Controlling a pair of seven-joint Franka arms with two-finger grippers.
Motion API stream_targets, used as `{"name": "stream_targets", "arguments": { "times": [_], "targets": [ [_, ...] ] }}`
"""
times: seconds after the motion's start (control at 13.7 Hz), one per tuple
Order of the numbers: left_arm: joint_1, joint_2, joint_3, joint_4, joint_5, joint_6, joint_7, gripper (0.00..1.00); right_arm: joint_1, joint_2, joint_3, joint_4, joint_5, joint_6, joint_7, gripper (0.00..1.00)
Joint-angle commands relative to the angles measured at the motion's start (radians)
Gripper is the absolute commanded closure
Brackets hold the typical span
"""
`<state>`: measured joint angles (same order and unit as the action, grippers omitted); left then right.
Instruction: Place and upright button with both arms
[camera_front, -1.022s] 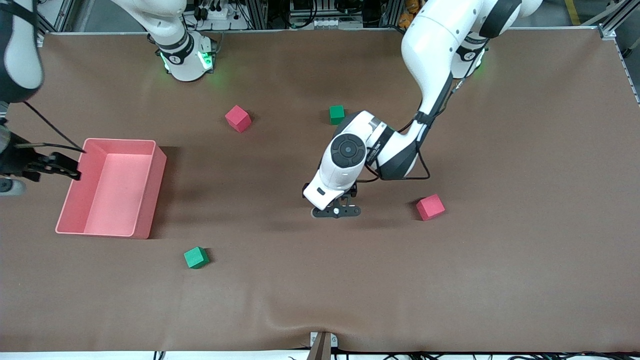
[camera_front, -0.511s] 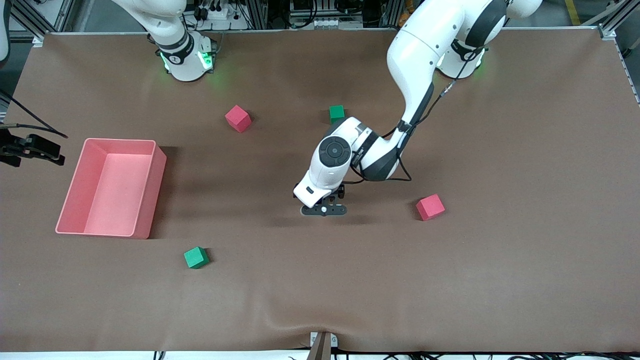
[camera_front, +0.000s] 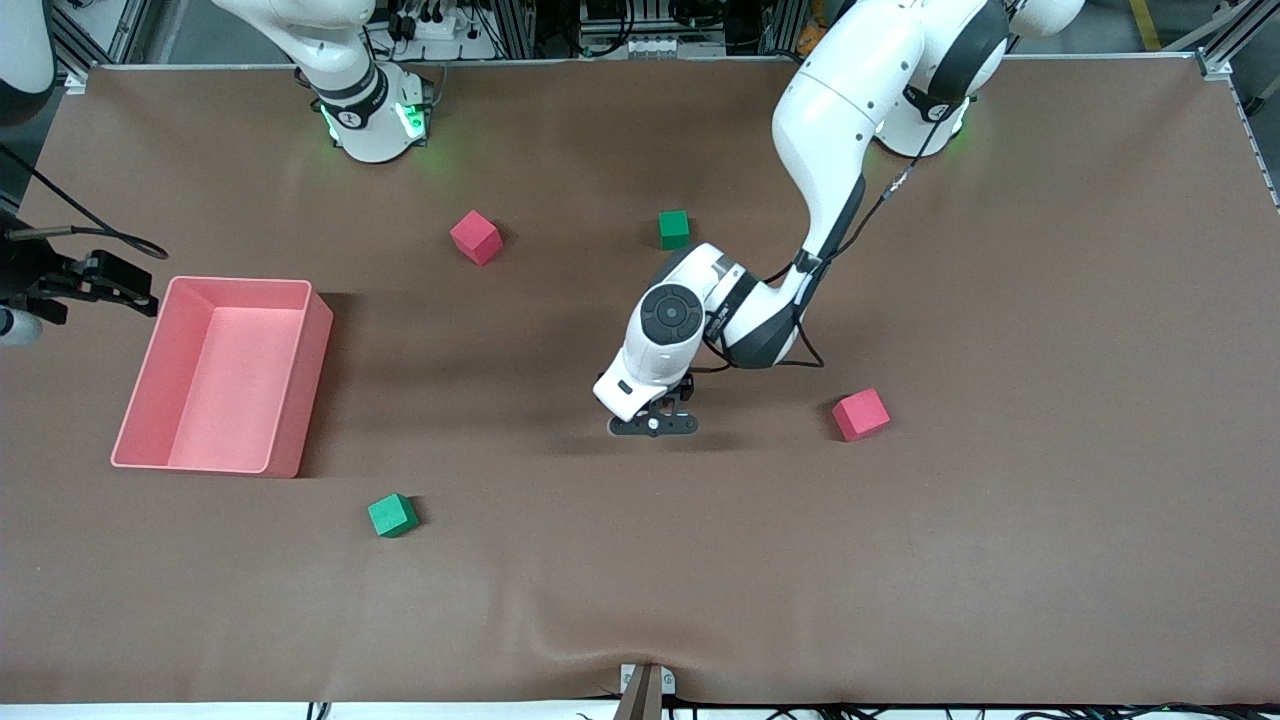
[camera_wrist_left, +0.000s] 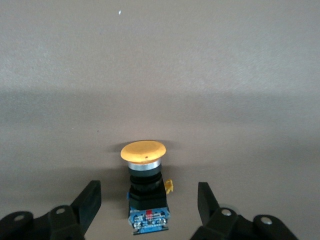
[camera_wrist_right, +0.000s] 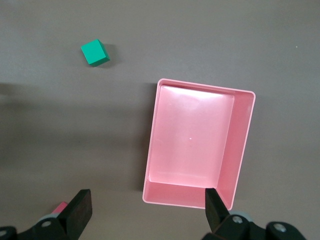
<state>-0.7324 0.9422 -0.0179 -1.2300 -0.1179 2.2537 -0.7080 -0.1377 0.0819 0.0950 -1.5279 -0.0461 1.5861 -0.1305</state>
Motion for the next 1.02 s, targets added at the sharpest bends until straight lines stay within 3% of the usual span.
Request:
{"name": "stream_targets", "arguments": {
  "times": [0.0, 0.22, 0.37, 0.95],
  "targets": [
    [-0.007, 0.014, 0.010, 0.012, -0.011, 0.014, -0.001, 0.15, 0.049, -0.056, -0.070, -0.047, 0.025, -0.009, -0.006, 0.00],
    [-0.008, 0.018, 0.010, 0.012, -0.009, 0.014, -0.001, 0.15, 0.098, -0.123, -0.116, -0.115, 0.025, -0.009, -0.006, 0.00],
    [-0.008, 0.018, 0.010, 0.012, -0.009, 0.014, -0.001, 0.21, 0.104, -0.126, -0.123, -0.117, 0.025, -0.009, -0.006, 0.00],
    [-0.018, 0.035, 0.012, 0.012, -0.008, 0.014, -0.005, 0.21, 0.150, -0.119, -0.126, -0.026, 0.015, 0.055, 0.008, 0.00]
  ]
}}
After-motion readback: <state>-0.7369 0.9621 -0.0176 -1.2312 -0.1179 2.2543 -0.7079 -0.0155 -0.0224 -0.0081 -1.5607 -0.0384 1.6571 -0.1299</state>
